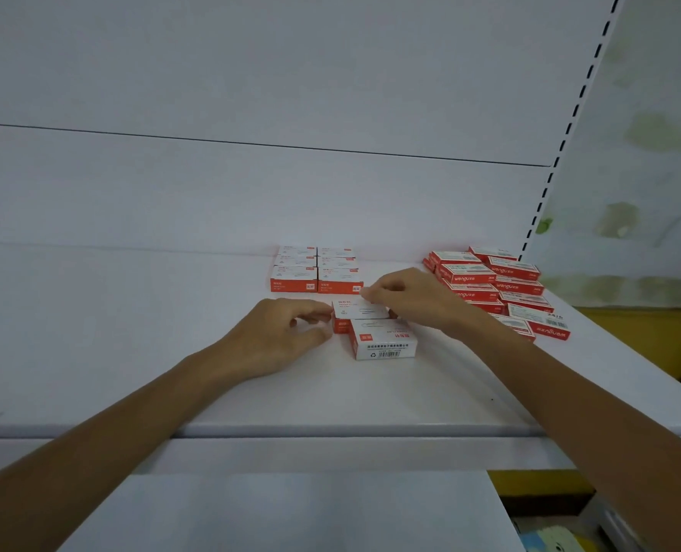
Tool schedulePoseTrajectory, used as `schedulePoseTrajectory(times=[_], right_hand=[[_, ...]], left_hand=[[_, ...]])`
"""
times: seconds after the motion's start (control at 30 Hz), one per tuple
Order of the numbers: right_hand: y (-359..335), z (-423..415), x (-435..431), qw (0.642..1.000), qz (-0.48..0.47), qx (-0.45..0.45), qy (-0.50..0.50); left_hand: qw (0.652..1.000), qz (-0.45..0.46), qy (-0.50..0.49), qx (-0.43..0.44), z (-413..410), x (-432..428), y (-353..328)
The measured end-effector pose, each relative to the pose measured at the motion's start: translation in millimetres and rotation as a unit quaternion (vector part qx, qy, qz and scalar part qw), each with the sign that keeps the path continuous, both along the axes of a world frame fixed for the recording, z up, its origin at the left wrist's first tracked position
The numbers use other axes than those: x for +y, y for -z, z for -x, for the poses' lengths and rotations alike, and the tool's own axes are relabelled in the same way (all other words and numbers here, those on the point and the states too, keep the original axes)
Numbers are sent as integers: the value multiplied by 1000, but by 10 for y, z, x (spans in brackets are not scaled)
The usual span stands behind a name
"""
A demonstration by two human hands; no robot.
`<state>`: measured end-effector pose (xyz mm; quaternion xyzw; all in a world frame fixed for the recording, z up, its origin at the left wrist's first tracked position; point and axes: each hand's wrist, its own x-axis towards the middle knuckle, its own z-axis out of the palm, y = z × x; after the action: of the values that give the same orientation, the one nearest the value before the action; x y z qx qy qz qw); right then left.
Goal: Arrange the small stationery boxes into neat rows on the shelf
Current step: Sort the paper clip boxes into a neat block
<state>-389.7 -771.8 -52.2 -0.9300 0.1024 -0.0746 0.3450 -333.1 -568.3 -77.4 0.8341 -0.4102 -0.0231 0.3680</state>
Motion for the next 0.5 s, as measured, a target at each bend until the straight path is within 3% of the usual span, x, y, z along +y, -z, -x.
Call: schedulePoseTrajectory(times=[0.17, 0.37, 0.5], right_hand=[[-44, -48, 163, 998, 59, 19, 12], [-72, -74, 174, 999, 21, 37, -5], [-27, -84, 206, 998, 57, -10, 4]], left_hand=[[999, 11, -24, 20, -8, 19, -11], [999, 11, -35, 24, -27, 25, -10], [998, 16, -29, 49, -22, 44, -30]])
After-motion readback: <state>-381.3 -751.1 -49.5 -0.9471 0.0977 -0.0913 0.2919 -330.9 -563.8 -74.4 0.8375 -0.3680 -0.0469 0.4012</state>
